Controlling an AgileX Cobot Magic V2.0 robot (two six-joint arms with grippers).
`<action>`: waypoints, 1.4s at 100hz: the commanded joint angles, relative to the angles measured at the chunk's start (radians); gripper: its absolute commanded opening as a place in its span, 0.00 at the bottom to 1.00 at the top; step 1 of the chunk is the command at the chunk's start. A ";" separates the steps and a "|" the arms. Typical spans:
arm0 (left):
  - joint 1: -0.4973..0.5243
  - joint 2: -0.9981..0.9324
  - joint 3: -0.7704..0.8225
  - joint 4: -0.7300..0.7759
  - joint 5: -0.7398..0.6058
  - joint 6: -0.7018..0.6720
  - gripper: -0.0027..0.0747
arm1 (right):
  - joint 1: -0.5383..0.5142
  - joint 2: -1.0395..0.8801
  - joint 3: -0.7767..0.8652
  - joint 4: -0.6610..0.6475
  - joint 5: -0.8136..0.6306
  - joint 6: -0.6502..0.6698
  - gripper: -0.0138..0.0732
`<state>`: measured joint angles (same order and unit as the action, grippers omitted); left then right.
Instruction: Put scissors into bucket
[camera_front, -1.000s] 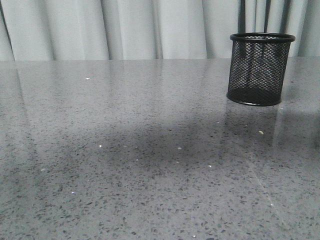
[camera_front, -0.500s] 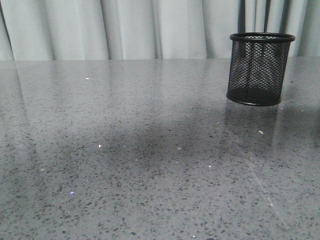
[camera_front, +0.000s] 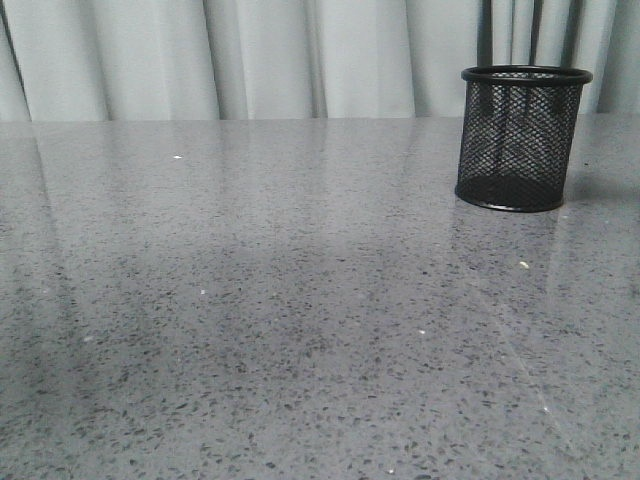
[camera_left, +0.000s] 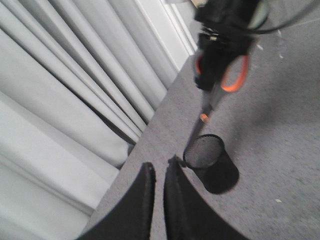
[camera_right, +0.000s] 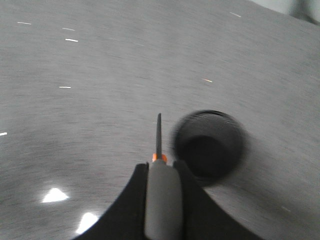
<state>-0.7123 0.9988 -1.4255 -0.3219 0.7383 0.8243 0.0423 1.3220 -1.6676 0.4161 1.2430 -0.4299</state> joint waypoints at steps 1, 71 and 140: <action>0.012 -0.048 -0.032 -0.020 -0.009 -0.026 0.01 | -0.002 0.038 -0.096 -0.112 0.051 0.088 0.10; 0.012 -0.157 -0.010 -0.020 0.071 -0.027 0.01 | -0.002 0.346 -0.101 -0.110 0.025 0.104 0.10; 0.012 -0.157 0.049 -0.020 0.071 -0.027 0.01 | -0.002 0.358 -0.103 -0.110 -0.123 0.104 0.48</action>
<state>-0.7034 0.8442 -1.3544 -0.3219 0.8806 0.8064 0.0423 1.7224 -1.7422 0.2944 1.1835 -0.3223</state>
